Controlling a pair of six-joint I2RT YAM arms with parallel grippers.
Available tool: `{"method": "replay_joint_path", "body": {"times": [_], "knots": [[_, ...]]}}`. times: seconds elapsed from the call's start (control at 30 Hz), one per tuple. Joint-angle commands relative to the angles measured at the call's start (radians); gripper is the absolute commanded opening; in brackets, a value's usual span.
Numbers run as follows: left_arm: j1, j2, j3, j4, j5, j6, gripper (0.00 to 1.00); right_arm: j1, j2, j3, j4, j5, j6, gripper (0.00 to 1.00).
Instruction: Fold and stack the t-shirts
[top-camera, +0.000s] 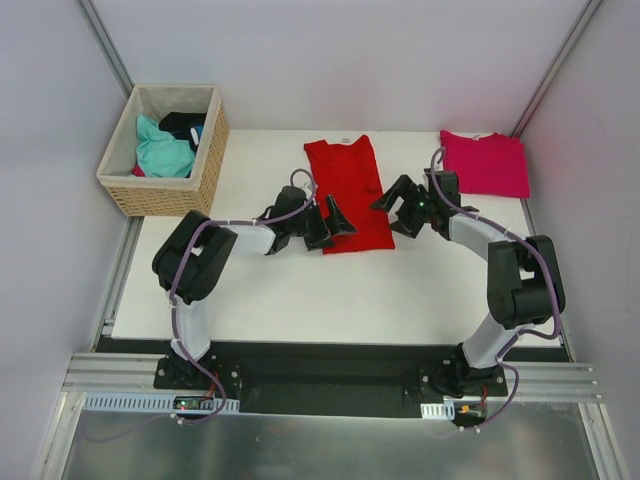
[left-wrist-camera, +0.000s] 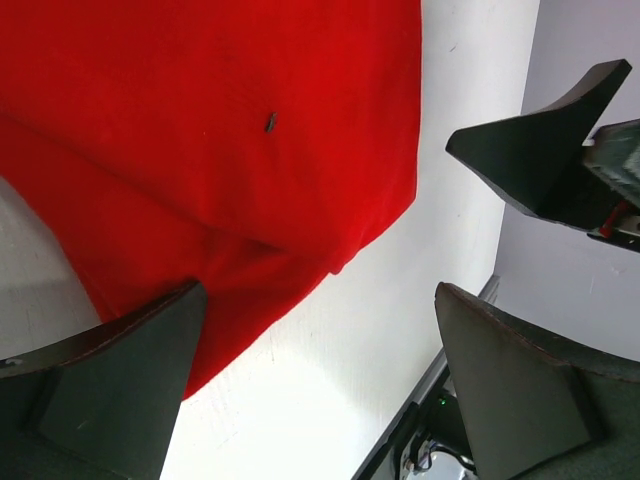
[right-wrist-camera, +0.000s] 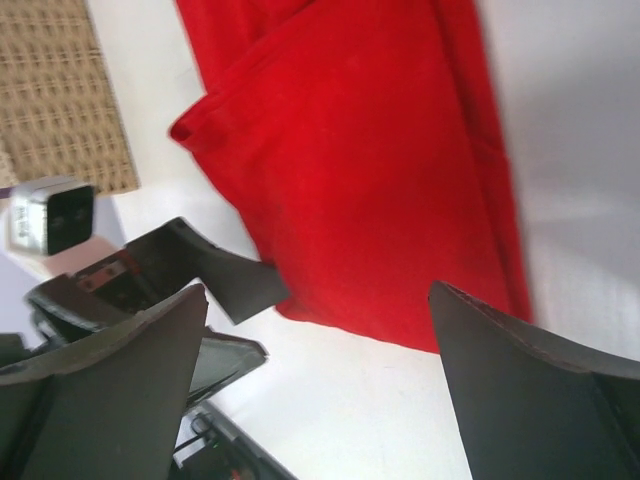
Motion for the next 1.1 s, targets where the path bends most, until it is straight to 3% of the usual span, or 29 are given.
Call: {"method": "replay_joint_path", "body": {"times": [0.0,0.7,1.07], "knots": [[0.007,-0.02,-0.025,0.03,0.025,-0.007,0.99,-0.001,-0.022,-0.009,0.119,-0.105,0.073,0.97],[0.019,-0.075,-0.163,0.059,0.028,-0.025,0.99,0.008,0.084,-0.213,0.276,-0.099,0.105,0.97],[0.008,-0.248,-0.37,0.053,0.011,-0.021,0.99,0.124,-0.056,-0.403,0.278,0.002,0.117,0.97]]}}
